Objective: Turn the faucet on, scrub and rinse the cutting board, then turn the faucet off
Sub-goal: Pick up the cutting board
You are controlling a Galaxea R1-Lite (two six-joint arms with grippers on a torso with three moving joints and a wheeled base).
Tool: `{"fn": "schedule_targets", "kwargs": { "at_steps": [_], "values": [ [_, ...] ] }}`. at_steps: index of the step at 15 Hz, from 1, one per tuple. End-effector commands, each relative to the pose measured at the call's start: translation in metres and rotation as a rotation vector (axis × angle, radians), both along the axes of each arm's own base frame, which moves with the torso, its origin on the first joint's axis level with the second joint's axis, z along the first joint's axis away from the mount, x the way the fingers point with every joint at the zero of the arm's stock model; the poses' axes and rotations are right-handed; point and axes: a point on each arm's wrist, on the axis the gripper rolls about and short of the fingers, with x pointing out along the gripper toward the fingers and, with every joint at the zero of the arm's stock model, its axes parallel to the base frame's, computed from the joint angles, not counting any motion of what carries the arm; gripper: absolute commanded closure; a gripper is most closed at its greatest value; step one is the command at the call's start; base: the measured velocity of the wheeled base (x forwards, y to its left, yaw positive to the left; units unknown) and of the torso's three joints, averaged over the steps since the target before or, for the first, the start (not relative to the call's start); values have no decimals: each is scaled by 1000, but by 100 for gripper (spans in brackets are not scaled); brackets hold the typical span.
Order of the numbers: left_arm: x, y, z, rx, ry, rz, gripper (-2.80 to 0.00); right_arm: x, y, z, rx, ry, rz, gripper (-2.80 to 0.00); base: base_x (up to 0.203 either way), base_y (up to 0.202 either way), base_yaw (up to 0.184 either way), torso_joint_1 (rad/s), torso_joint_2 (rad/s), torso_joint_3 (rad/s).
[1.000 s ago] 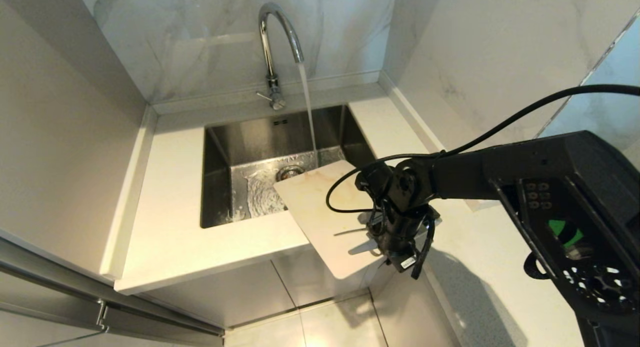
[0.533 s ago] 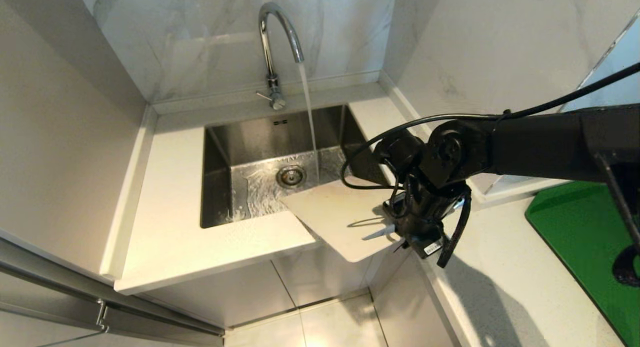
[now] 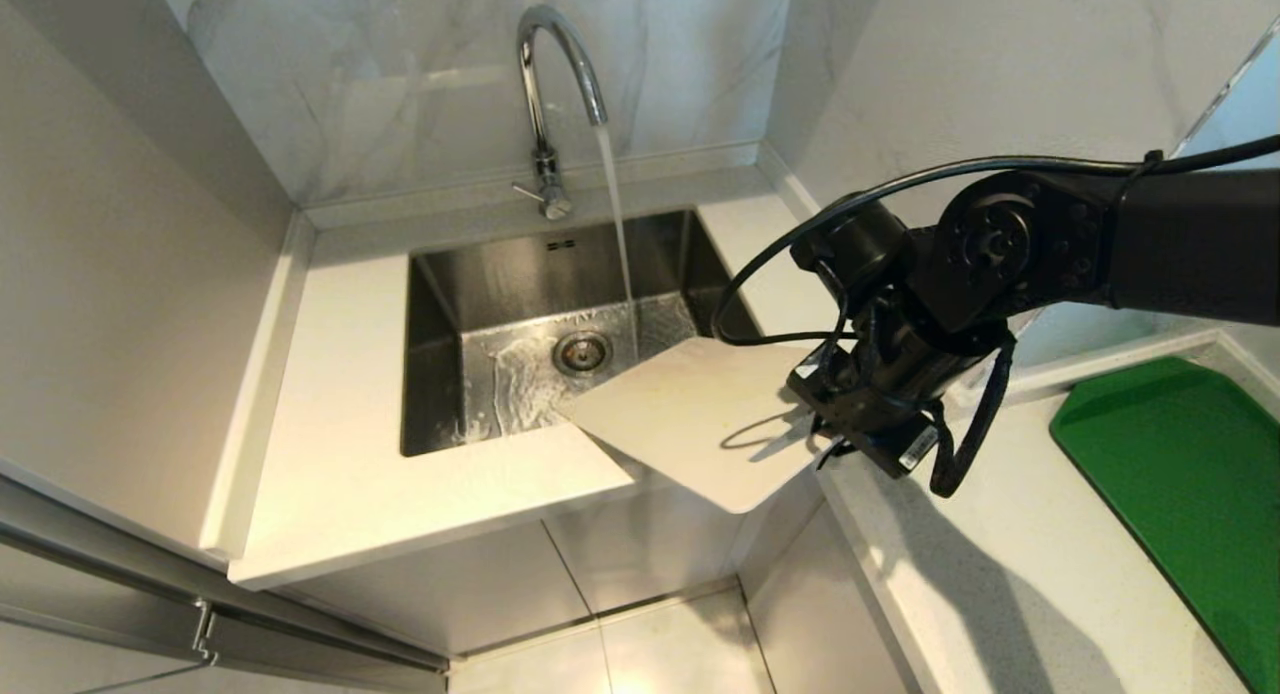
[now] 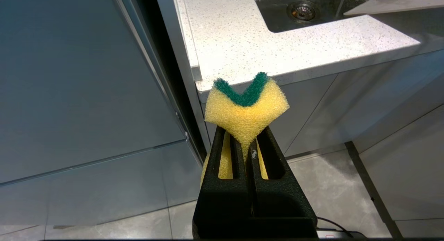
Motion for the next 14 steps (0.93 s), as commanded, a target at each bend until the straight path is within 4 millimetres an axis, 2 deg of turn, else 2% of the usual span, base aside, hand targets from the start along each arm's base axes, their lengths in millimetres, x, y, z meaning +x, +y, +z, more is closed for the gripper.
{"fn": "schedule_targets", "kwargs": {
  "at_steps": [1, 6, 14],
  "values": [
    [0, 0, 0, 0, -3, 1, 0, 0, -1, 9, 3, -35, 10, 0, 0, 0, 0, 0, 0, 0],
    [0, 0, 0, 0, -2, 1, 0, 5, -7, 22, -10, -144, 59, 0, 0, 0, 0, 0, 0, 0],
    [0, 0, 0, 0, -2, 1, 0, -9, -22, 45, -42, -213, 102, 0, 0, 0, 0, 0, 0, 0]
  ]
}}
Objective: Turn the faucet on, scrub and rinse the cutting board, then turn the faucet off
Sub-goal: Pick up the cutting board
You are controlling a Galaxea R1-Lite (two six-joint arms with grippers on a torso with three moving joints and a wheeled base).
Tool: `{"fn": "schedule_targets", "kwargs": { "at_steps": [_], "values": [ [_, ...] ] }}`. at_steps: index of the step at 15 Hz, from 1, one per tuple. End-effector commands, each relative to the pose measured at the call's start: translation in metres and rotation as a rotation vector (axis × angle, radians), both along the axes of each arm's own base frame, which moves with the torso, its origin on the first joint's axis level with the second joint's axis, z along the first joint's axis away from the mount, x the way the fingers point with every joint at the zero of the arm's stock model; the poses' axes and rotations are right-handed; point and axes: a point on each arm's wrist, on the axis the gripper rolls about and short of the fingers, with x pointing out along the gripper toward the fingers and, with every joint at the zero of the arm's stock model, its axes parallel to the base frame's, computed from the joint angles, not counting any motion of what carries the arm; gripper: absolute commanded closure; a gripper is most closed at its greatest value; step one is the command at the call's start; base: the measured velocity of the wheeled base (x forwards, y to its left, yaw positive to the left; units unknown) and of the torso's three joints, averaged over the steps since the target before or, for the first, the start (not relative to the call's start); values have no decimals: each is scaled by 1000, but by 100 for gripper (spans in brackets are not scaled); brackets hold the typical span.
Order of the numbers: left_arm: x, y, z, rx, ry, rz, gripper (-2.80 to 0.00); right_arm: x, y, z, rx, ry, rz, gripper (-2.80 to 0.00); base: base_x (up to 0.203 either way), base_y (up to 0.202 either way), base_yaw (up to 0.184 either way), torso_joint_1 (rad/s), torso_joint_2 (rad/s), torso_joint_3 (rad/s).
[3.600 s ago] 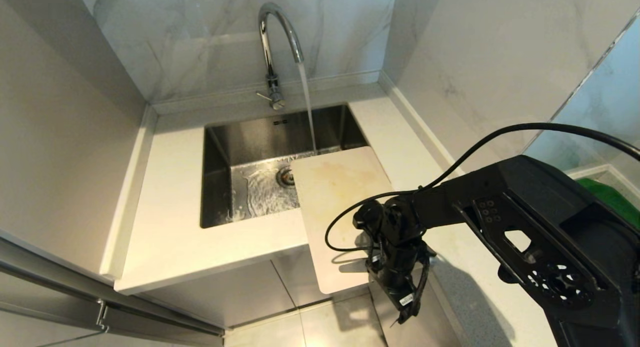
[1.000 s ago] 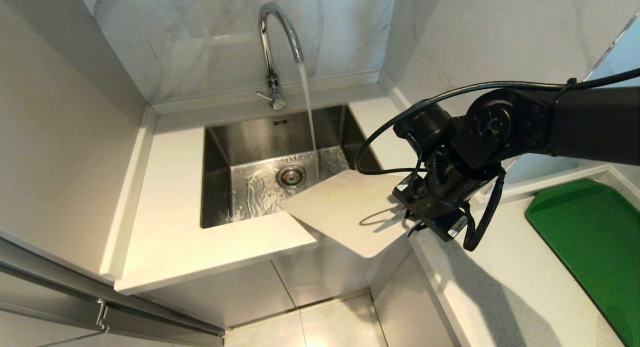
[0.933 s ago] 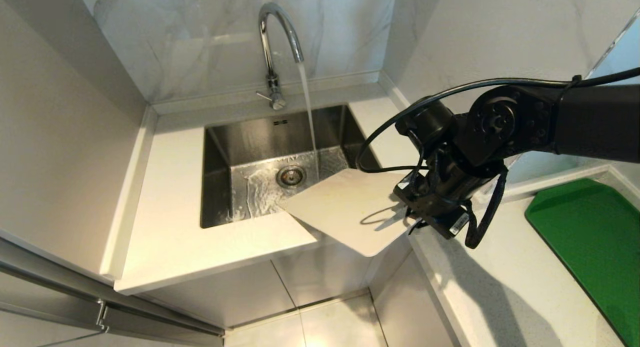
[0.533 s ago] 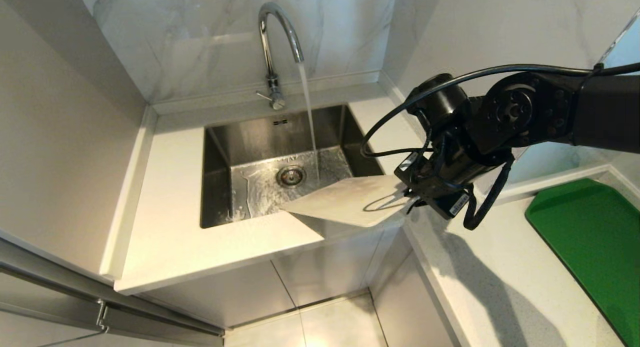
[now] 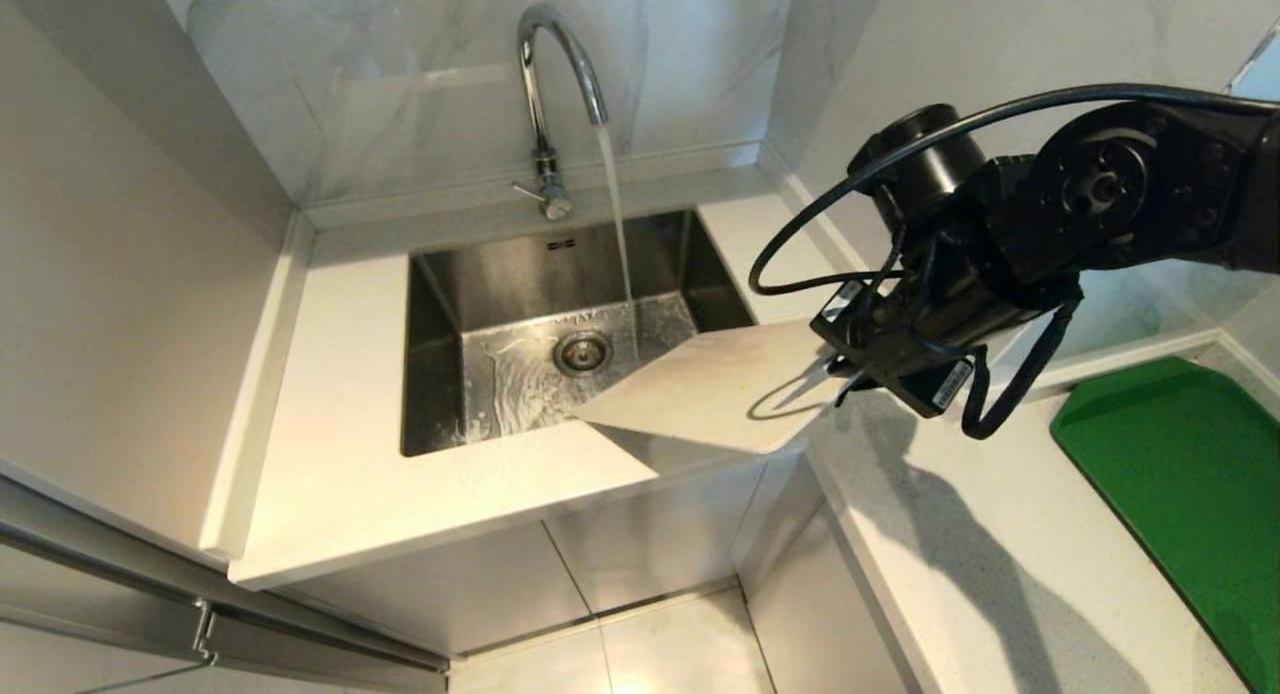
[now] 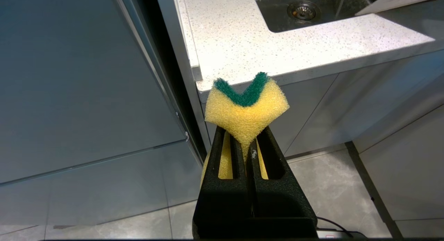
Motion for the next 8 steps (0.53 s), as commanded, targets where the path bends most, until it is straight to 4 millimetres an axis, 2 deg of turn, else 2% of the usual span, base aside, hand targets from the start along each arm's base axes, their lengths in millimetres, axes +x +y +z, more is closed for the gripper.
{"fn": "schedule_targets", "kwargs": {
  "at_steps": [1, 8],
  "values": [
    [0, 0, 0, 0, -4, 1, 0, -4, -6, 7, -2, -18, -10, 0, 0, 0, 0, 0, 0, 0],
    [0, 0, 0, 1, -4, 1, 0, -17, -24, 47, 19, -149, 12, 0, 0, 0, 0, 0, 0, 0]
  ]
}}
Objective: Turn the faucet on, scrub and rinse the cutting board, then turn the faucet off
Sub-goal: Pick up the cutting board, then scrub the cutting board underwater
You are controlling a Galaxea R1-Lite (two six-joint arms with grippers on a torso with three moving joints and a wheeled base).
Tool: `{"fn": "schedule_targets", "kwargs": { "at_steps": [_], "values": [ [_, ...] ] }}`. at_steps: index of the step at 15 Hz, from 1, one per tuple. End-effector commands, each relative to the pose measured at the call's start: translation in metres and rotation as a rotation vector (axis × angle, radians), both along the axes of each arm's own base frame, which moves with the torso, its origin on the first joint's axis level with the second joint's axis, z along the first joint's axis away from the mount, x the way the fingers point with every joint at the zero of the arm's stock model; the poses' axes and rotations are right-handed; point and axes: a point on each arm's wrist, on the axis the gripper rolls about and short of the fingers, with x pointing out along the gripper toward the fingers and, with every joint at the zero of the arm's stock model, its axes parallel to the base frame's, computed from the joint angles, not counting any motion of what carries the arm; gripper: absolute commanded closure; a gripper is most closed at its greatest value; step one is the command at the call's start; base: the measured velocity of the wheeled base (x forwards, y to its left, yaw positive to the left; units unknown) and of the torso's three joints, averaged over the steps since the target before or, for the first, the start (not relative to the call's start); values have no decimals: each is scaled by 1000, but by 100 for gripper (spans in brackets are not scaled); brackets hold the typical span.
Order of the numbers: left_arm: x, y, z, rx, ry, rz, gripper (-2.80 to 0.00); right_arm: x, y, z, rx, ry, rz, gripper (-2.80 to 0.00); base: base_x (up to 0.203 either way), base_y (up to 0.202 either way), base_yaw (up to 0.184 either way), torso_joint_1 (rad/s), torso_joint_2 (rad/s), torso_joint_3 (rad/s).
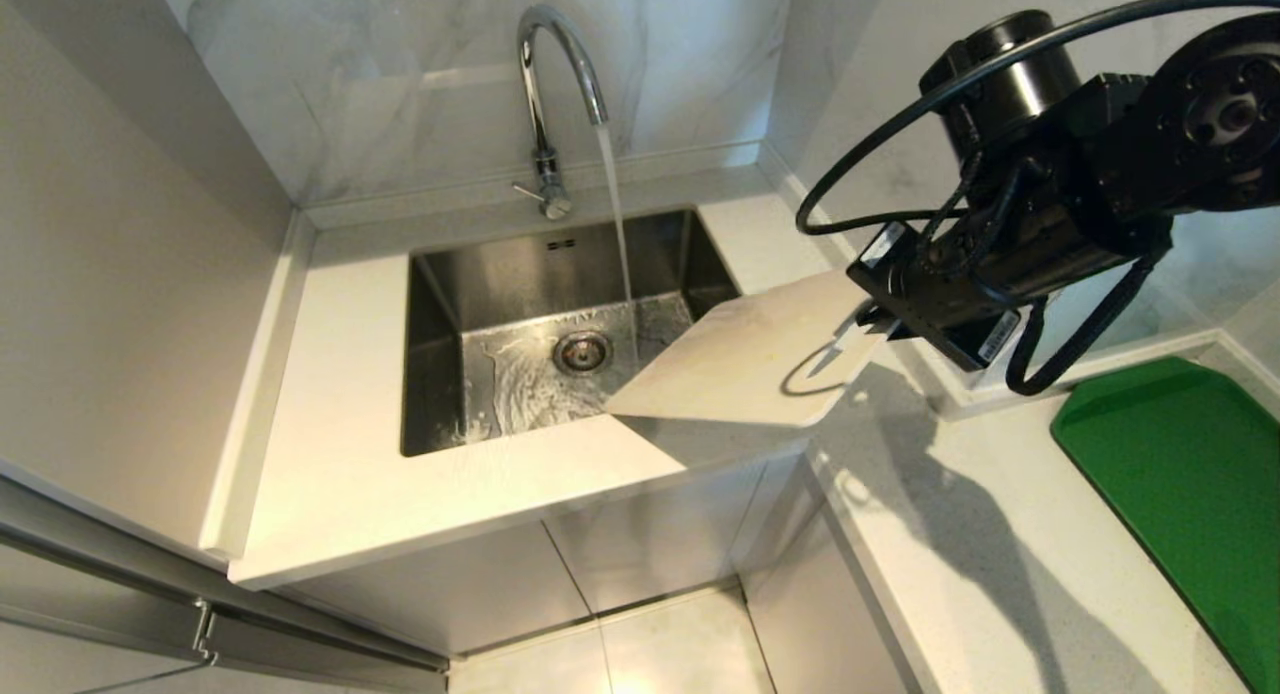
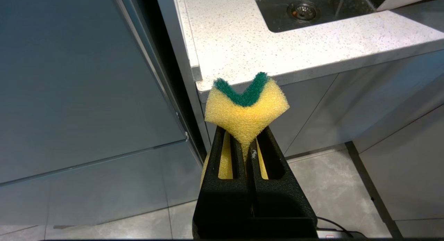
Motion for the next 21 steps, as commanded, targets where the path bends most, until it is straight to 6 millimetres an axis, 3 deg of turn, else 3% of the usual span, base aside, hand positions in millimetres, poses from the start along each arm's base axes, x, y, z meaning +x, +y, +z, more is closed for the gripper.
{"fn": "schedule_targets", "kwargs": {
  "at_steps": [1, 7, 14, 21],
  "values": [
    [0, 0, 0, 0, -2, 2, 0, -4, -8, 11, -1, -40, -3, 0, 0, 0, 0, 0, 0, 0],
    [0, 0, 0, 0, -3, 0, 0, -4, -8, 25, 51, -84, 49, 0, 0, 0, 0, 0, 0, 0],
    [0, 0, 0, 0, -4, 2, 0, 0, -15, 45, 399, -133, 132, 0, 0, 0, 0, 0, 0, 0],
    [0, 0, 0, 0, -2, 2, 0, -2, -27, 48, 412, -132, 106, 0, 0, 0, 0, 0, 0, 0]
  ]
}}
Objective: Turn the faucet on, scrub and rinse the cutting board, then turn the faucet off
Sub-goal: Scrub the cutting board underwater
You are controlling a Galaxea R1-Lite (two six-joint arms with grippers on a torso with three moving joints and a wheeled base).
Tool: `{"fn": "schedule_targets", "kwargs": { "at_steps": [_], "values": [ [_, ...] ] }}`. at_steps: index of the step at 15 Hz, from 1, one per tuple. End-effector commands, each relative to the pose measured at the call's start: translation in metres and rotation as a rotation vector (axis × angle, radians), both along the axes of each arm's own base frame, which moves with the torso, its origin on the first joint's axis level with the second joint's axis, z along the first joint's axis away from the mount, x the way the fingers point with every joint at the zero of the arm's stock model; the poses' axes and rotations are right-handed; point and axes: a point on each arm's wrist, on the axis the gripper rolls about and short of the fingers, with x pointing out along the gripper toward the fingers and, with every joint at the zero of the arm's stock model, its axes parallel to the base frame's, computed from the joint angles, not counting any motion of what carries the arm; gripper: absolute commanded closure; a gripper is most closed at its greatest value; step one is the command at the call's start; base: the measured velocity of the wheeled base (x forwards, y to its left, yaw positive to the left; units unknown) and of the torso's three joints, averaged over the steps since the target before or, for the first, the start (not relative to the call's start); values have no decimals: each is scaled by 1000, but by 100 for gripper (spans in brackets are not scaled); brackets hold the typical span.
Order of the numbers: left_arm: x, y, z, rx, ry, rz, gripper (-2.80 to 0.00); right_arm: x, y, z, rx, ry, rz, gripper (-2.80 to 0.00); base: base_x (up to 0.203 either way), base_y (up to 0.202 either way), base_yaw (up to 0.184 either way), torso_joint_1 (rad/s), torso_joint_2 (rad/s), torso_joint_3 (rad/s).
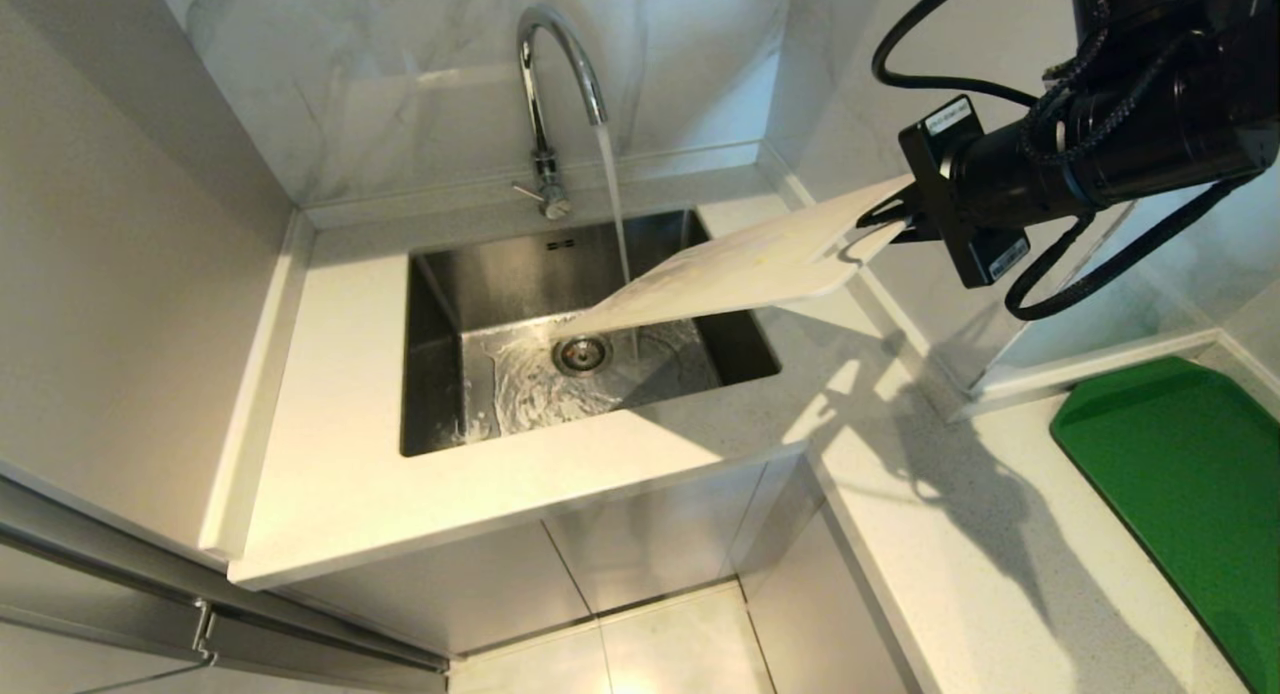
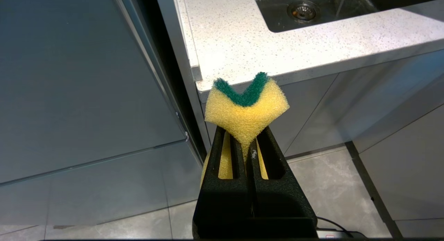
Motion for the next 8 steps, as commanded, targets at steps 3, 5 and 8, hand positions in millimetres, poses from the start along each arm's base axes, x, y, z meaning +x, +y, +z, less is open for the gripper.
{"fn": "schedule_targets", "kwargs": {
  "at_steps": [3, 5, 8],
  "values": [
    [0, 0, 0, 0, -4, 1, 0, -2, -1, 1, 1, 1, 3, 0, 0, 0, 0, 0, 0, 0],
    [0, 0, 0, 0, -2, 1, 0, -5, -1, 2, 0, 5, 7, 0, 0, 0, 0, 0, 0, 0],
    [0, 0, 0, 0, -2, 1, 0, -7, -1, 3, -1, 1, 18, 0, 0, 0, 0, 0, 0, 0]
  ]
}}
